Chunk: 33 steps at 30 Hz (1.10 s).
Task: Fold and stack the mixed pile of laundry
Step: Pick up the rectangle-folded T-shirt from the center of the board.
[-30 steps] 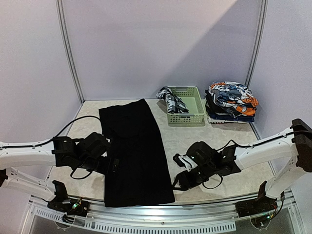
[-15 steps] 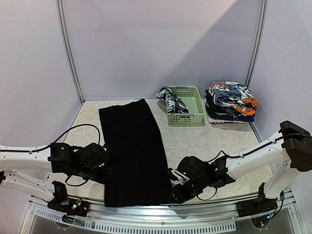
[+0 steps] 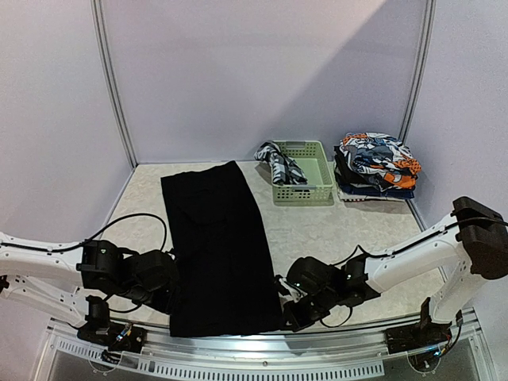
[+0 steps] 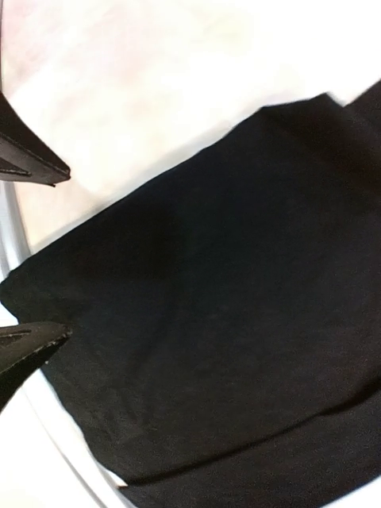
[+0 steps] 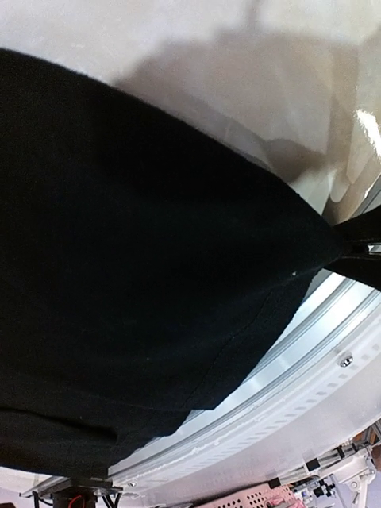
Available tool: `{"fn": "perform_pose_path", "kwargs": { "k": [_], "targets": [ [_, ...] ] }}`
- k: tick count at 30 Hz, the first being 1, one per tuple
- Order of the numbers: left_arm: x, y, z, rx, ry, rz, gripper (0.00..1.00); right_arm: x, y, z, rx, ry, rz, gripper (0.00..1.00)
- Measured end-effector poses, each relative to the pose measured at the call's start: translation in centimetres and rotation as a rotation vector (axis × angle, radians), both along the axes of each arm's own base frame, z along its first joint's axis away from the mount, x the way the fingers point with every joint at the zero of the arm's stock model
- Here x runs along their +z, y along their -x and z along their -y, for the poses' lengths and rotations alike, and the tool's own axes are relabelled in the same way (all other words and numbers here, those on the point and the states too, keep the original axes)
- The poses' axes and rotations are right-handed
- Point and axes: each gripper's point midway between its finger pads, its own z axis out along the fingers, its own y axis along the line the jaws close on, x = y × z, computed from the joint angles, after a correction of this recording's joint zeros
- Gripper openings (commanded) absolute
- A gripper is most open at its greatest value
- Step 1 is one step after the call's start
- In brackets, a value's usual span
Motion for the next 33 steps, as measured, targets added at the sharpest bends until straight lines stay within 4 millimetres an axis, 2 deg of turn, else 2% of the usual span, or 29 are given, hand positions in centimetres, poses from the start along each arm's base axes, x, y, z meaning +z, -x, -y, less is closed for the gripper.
{"fn": "perform_pose_path", "kwargs": {
  "k": [5, 11, 22, 24, 30, 33],
  "targets": [
    [-1.1, 2.2, 0.4, -0.055, -0.017, -0.076, 0.57, 0.1, -0.3, 0.6, -0.008, 0.025, 0.025, 0.0],
    [-3.7, 4.8, 0.2, -0.099, -0.034, -0.185, 0.52, 0.2, -0.6, 0.9, -0.003, 0.048, 0.049, 0.0],
    [-5.0, 6.7, 1.0, -0.112, 0.021, -0.255, 0.41, 0.1, -0.9, 0.9, -0.001, 0.064, 0.063, 0.0],
    [-5.1, 6.8, 1.1, -0.11, 0.024, -0.255, 0.34, 0.1, -0.9, 1.0, -0.002, 0.066, 0.065, 0.0],
    [-4.9, 6.7, 1.7, -0.098, 0.053, -0.239, 0.0, 0.1, -1.0, 1.0, -0.004, 0.067, 0.068, 0.0],
    [-4.7, 6.9, 2.5, -0.111, 0.081, -0.233, 0.0, 0.1, -1.0, 1.0, -0.006, 0.072, 0.071, 0.0]
  ]
}}
